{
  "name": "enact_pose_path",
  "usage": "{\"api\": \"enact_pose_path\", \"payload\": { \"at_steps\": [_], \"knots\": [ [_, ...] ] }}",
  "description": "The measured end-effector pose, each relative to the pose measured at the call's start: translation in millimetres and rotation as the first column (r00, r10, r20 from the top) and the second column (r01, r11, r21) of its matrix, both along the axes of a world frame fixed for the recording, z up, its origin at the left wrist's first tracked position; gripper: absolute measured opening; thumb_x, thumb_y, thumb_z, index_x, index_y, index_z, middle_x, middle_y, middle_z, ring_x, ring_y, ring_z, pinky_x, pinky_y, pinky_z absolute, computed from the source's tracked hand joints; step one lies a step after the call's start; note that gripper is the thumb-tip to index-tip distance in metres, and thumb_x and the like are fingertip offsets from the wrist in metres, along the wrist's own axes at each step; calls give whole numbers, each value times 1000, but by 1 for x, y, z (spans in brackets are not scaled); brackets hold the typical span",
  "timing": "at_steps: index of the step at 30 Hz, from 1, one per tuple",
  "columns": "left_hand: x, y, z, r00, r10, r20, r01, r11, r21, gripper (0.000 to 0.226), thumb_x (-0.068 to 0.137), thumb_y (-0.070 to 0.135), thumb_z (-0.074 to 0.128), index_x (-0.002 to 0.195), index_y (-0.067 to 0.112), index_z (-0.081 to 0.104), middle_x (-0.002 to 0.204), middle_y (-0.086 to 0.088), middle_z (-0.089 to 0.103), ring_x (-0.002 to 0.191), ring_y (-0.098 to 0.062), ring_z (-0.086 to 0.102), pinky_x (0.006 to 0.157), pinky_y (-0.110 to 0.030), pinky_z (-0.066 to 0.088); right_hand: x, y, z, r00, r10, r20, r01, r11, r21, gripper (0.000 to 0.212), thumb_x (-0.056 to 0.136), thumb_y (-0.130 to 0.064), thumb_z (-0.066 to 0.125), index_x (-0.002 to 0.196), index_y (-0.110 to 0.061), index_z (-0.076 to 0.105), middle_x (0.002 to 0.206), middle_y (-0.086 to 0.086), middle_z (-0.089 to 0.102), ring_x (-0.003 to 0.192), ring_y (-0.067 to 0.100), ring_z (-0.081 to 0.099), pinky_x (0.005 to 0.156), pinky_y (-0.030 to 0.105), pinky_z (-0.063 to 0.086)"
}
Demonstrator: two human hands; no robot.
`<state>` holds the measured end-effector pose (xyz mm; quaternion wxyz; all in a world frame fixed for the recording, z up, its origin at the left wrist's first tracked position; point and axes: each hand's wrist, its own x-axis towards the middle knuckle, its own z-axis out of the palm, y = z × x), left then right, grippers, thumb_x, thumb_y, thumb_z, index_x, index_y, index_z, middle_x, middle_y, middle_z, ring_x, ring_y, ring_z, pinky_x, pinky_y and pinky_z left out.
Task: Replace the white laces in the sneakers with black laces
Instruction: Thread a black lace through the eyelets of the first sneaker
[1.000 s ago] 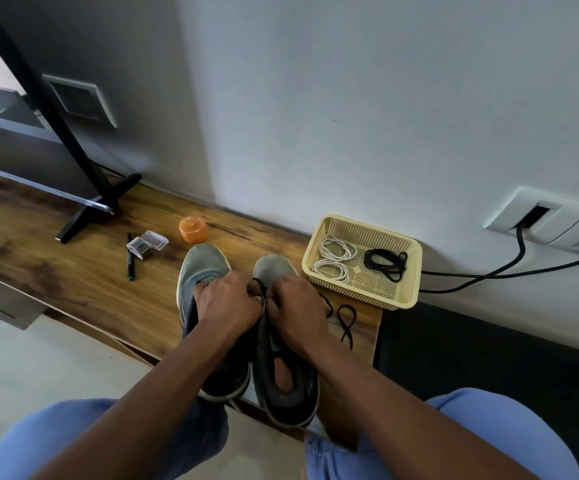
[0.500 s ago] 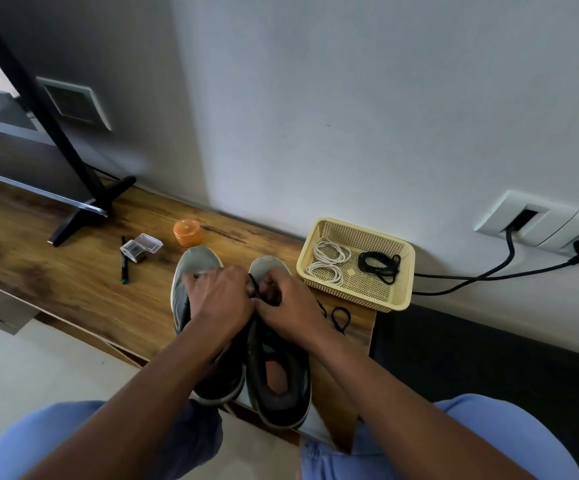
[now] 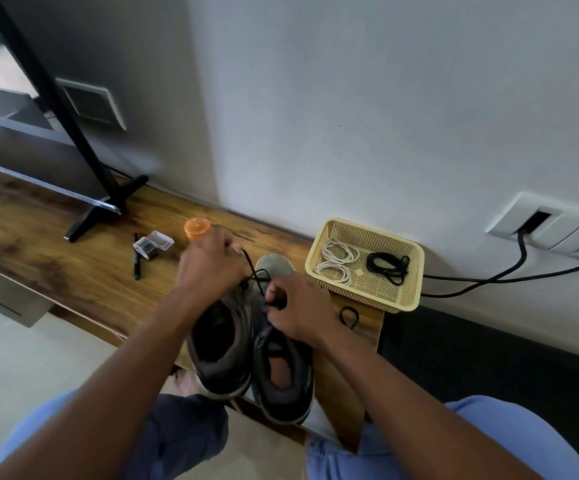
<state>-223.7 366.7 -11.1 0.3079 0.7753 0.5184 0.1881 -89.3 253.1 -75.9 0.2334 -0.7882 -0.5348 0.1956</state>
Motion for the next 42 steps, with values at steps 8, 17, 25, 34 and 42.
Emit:
{"api": "enact_pose_path", "payload": {
  "at_steps": [8, 17, 25, 34, 42],
  "knots": [
    [-48, 44, 41, 326, 464, 824, 36, 865, -501, 30, 104, 1, 29, 88, 18, 48, 89, -4, 68, 61, -9, 52, 53, -20, 41, -7, 2, 4, 994, -14, 111, 18, 999, -41, 26, 78, -39, 72, 96, -37, 55, 110, -10, 50, 109, 19, 44, 88, 39, 32],
    [-63, 39, 22, 884, 149, -443, -111, 988, 111, 13, 86, 35, 67, 95, 32, 76, 113, -4, 67, 93, -24, 60, 75, -34, 45, -13, -3, -3, 987, -142, 80, 136, 988, 71, 68, 74, -46, 80, 123, -23, 40, 118, 0, 40, 109, 22, 44, 91, 38, 50],
    [10, -16, -1, 725, -332, -604, 450, 891, 50, 29, 92, 47, 68, 120, 37, 69, 123, 3, 68, 112, -22, 65, 82, -35, 53, -16, -6, -5, 969, -247, -8, 247, 968, 47, 63, 71, -53, 77, 112, -19, 42, 109, 3, 53, 99, 26, 55, 72, 40, 53],
    [15, -5, -6, 831, -199, -520, 301, 946, 118, 19, 92, 35, 72, 90, 17, 66, 97, -9, 68, 97, -29, 66, 80, -38, 54, -11, -2, -8, 954, -288, -81, 284, 957, -51, 72, 68, -60, 78, 114, -18, 43, 108, 1, 62, 97, 27, 64, 66, 36, 51],
    [-56, 38, 40, 935, 346, -82, -307, 900, 309, 25, 100, 21, 58, 80, 9, 67, 90, -14, 65, 83, -32, 55, 75, -40, 38, -9, 3, -8, 955, -291, -62, 280, 949, -144, 81, 72, -59, 82, 128, -16, 42, 123, 3, 60, 109, 28, 64, 78, 40, 55]
  ]
}}
